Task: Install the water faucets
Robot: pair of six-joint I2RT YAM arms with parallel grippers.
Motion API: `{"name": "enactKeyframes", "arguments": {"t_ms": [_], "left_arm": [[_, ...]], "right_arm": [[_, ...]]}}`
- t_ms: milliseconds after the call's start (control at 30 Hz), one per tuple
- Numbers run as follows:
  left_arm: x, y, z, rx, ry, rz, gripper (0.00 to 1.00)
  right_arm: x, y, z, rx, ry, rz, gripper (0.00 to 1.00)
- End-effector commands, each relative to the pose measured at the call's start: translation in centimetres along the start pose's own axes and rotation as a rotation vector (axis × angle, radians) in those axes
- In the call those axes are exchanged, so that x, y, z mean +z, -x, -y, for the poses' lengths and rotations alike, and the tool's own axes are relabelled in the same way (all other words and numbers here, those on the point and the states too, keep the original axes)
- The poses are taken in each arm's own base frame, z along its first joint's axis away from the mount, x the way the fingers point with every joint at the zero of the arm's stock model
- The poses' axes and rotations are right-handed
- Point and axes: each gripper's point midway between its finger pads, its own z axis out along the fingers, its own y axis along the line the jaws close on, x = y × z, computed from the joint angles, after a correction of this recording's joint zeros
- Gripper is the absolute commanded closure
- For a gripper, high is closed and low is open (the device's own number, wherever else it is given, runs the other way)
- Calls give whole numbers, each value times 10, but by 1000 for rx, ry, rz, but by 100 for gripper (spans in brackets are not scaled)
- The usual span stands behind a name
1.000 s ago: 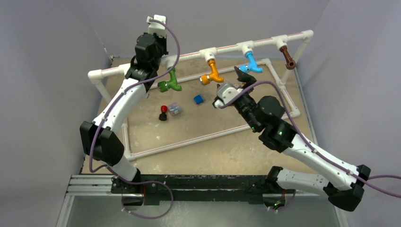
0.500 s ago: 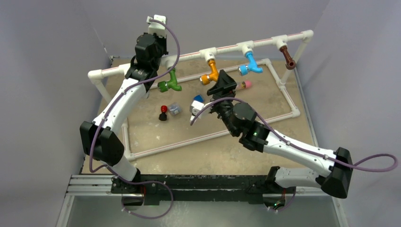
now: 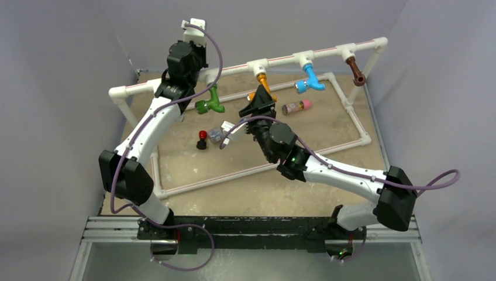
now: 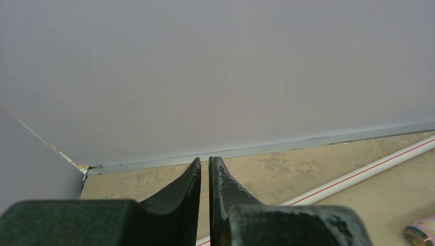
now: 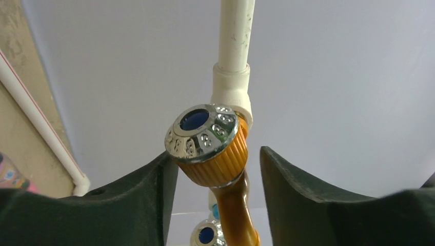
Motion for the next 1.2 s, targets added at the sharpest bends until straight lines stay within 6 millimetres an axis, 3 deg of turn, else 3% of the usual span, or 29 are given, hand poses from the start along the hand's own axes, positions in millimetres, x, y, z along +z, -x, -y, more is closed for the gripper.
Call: {"name": "enactKeyframes", "arguments": {"t_ms": [0,267,533,767,1033,1167], "left_arm": [[-1,-72,10,67,-28,-197,91],[-1,-71,10,67,-28,-194,91],[-1,-70,9,66,-28,-194,91],[-1,-71,9,69,-27,-194,91],[-1,-71,10,69,-27,-195,91],[-2,-70,9,67,-28,-193,91]], "right_arm": [[2,-11,37,101,-106,-55,47],[2,-13,26,279,-126,-67,100],[5,-5,21,699,-196,-26,100],[6,23,31,1347,-219,135,100],[-8,29,52,1958,-297,287,100],[-16,16,58,2239,-354,331,100]]}}
